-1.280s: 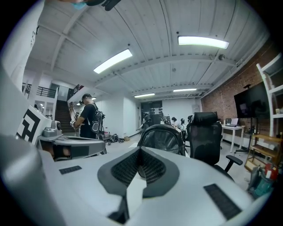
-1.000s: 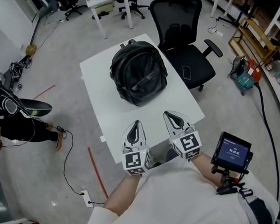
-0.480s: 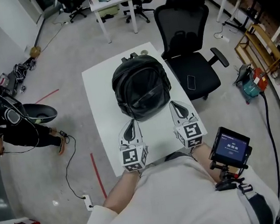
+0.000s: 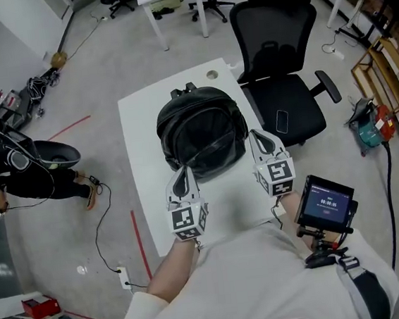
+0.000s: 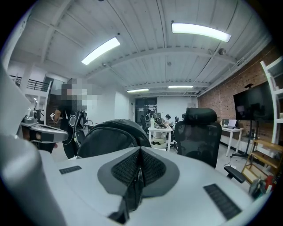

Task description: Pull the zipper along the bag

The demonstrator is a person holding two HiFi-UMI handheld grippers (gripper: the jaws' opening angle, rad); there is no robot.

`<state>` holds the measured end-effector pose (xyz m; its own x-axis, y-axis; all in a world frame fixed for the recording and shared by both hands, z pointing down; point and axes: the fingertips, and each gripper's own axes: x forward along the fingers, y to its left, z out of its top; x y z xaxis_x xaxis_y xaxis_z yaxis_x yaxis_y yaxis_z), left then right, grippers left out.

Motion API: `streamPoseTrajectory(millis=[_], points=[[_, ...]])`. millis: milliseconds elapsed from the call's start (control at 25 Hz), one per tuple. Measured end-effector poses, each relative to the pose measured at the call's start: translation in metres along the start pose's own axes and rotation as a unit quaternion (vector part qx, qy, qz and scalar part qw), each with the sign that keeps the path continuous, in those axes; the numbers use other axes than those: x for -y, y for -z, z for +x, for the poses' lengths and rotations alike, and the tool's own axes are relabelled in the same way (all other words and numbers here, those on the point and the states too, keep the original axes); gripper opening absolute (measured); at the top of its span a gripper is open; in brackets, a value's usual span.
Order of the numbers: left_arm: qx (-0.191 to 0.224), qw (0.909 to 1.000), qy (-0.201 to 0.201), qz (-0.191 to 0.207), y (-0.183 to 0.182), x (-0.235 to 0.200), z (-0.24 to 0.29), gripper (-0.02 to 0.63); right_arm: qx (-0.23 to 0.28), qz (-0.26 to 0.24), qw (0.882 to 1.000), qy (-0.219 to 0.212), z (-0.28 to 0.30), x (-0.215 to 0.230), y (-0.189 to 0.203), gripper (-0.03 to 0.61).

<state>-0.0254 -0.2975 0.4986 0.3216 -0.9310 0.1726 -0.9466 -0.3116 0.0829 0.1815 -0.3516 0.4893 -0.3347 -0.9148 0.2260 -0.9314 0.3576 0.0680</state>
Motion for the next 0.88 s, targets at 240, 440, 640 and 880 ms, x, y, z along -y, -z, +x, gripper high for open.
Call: streamPoseTrajectory(millis=[240,440,640,880], points=[[-0.019,0.9997,-0.017,0.005,0.003,0.011,0.019,0.003,-0.010,-0.012,1.000,-0.021,0.034,0.025,0.011,0.004],[-0.034,0.9989,-0.032,0.002,0.009,0.015,0.027,0.003,-0.024,-0.058,0.997,-0.036,0.066,0.043,0.023,0.003],[-0.040,0.9981,-0.046,-0.006,0.014,0.021,0.045,0.003,-0.038,-0.099,0.993,-0.058,0.103,0.057,0.036,0.005],[-0.059,0.9966,-0.057,-0.009,0.024,0.021,0.055,0.003,-0.059,-0.126,0.986,-0.087,0.132,0.055,0.055,0.005]])
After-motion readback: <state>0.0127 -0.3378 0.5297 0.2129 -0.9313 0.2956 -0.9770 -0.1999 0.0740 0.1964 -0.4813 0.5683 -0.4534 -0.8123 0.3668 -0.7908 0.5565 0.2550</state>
